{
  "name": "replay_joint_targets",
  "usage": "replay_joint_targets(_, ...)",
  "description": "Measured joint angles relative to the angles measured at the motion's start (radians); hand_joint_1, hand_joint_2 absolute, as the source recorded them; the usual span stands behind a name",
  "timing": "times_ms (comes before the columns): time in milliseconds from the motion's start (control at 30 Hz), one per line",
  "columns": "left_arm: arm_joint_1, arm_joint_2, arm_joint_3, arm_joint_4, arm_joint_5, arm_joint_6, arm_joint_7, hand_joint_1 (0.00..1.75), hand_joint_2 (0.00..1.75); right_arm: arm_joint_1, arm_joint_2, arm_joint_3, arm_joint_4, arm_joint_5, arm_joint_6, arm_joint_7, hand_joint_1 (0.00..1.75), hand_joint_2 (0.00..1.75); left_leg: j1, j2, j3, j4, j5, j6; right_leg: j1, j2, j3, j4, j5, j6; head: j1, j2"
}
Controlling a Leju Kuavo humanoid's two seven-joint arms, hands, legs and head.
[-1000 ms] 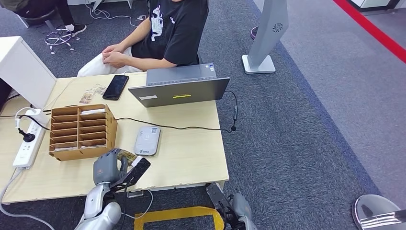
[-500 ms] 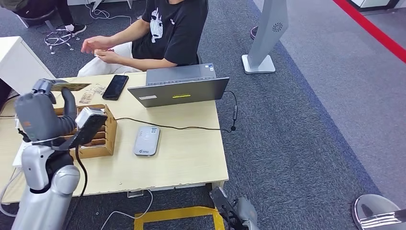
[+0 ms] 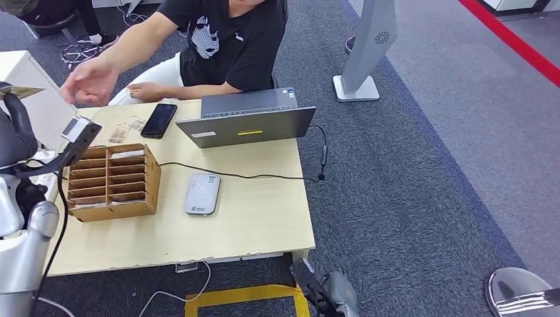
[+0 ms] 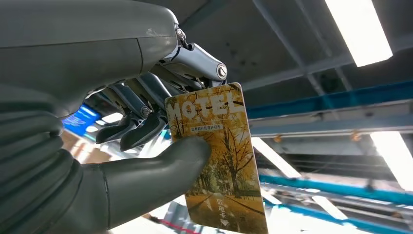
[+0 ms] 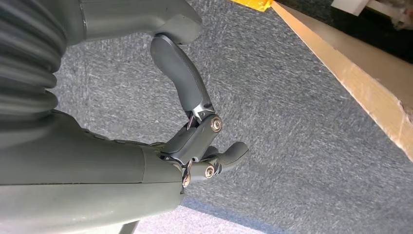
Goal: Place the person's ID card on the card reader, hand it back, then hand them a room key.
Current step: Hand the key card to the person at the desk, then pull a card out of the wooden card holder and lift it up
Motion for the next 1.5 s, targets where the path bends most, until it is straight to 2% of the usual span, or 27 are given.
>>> replay_joint_targets(100, -0.033, 0.018, 0.025, 0.108, 0.007, 0.013, 0.023, 1.75, 1.75, -0.003, 0.001, -0.002, 0.004, -0.001, -0.003, -0.010, 0.00, 1.75, 0.000, 0.000, 0.000, 0.000, 0.000, 0.000, 0.000, 0.000, 0.000, 0.000, 0.000, 0.000, 0.000, 0.000)
replay_joint_targets(267, -0.039, 0.021, 0.050, 0.209, 0.025, 0.041, 0.025, 1.75, 1.75, -0.007, 0.004, -0.002, 0.011, -0.001, -0.010, -0.015, 0.00, 1.75, 0.000, -0.001, -0.001, 0.000, 0.000, 0.000, 0.000, 0.000, 0.000, 0.000, 0.000, 0.000, 0.001, 0.000)
replay_joint_targets(600, -0.036, 0.013, 0.058, 0.241, 0.027, 0.045, 0.002, 1.75, 1.75, -0.007, 0.006, -0.002, 0.013, 0.009, -0.010, -0.004, 0.00, 1.75, 0.000, 0.000, -0.001, 0.000, 0.000, 0.000, 0.000, 0.001, 0.000, 0.000, 0.000, 0.000, 0.000, 0.000)
replay_joint_targets(733, -0.032, 0.006, 0.058, 0.241, 0.046, 0.049, -0.015, 0.00, 1.75, -0.007, 0.006, -0.002, 0.013, 0.012, -0.011, -0.003, 0.00, 1.75, 0.000, 0.001, -0.001, 0.000, 0.000, 0.000, 0.000, 0.002, -0.001, 0.000, 0.000, 0.000, 0.000, 0.000)
replay_joint_targets(900, -0.020, -0.007, 0.058, 0.223, 0.074, 0.026, -0.041, 0.00, 1.75, -0.009, 0.005, -0.003, 0.013, 0.013, -0.010, -0.002, 0.00, 1.75, 0.000, 0.001, -0.001, 0.000, 0.000, 0.000, 0.000, 0.002, -0.001, 0.000, 0.000, 0.000, 0.000, 0.000)
replay_joint_targets(1133, 0.018, -0.040, 0.023, 0.092, 0.133, -0.116, -0.081, 0.00, 1.75, -0.002, 0.005, -0.022, -0.003, 0.027, 0.001, 0.032, 0.00, 1.75, -0.001, 0.001, -0.001, 0.000, 0.000, 0.000, 0.000, 0.001, -0.001, 0.000, 0.000, 0.000, 0.000, 0.000)
replay_joint_targets(1267, 0.090, -0.051, -0.078, -0.096, 0.140, -0.223, -0.076, 0.00, 1.75, 0.023, 0.006, -0.045, -0.043, 0.045, 0.029, 0.066, 0.00, 1.75, -0.001, 0.001, -0.001, 0.000, -0.001, 0.000, -0.001, 0.001, -0.001, -0.001, 0.000, 0.000, 0.000, 0.000)
replay_joint_targets(1500, 0.225, -0.039, -0.252, -0.350, 0.218, -0.302, -0.061, 0.00, 1.75, 0.059, 0.006, -0.085, -0.114, 0.073, 0.063, 0.109, 0.00, 1.75, -0.001, 0.001, -0.001, 0.000, -0.003, 0.001, -0.001, 0.001, -0.001, -0.001, -0.001, 0.000, 0.000, 0.000)
